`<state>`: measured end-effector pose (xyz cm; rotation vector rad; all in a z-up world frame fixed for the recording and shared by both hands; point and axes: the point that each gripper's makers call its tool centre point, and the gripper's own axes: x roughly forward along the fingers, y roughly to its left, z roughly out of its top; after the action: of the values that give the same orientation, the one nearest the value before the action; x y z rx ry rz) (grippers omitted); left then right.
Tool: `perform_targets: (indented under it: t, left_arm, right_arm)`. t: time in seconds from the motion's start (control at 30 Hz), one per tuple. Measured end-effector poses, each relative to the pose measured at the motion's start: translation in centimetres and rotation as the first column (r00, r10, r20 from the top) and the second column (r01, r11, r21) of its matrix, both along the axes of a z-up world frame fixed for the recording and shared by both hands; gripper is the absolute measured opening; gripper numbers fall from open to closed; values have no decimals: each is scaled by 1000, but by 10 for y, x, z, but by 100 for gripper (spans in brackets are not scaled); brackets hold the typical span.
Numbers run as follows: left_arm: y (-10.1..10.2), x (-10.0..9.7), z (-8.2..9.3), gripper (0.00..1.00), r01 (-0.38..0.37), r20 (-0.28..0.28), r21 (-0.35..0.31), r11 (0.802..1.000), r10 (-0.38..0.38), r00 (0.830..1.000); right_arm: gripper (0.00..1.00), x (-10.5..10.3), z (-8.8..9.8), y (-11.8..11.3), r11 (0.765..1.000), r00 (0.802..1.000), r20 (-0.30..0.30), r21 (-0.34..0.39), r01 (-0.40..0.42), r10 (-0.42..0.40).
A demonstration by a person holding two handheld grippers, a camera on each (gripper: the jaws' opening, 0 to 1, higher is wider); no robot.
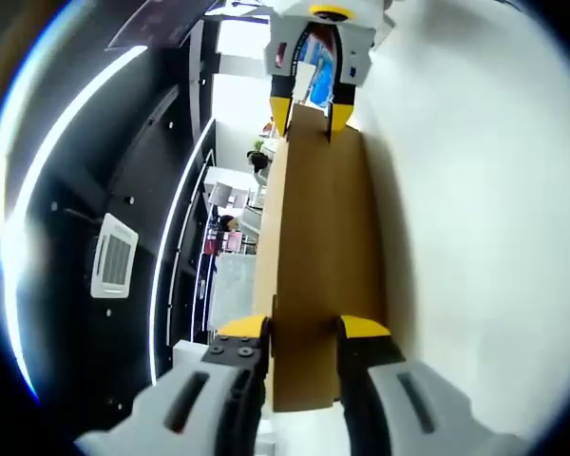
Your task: Operate the shoe box by opening the lid, removing the specified soft item, and placing it in the target area until the item is outside and the box remains undamaged.
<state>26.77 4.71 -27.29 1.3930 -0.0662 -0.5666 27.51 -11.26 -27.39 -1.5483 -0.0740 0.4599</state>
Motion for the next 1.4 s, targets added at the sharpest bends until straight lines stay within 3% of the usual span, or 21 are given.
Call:
perform_targets:
  t: [0.37, 1.0, 1.4]
  left_arm:
    - [0, -1, 1, 28, 15, 9, -11, 1000, -14, 1000]
    - [4, 7, 3, 28, 105, -41, -28, 994, -106, 993]
    - [3, 8, 2, 28, 95, -29, -23, 995, -96, 995]
  right_arm:
    - [28, -3, 2, 1, 999, 1000, 15, 38, 19, -20]
    - [28, -9, 4, 3, 996, 999, -13, 80, 49, -48]
    - [29, -7, 1, 4, 996, 999, -22, 83, 42, -40]
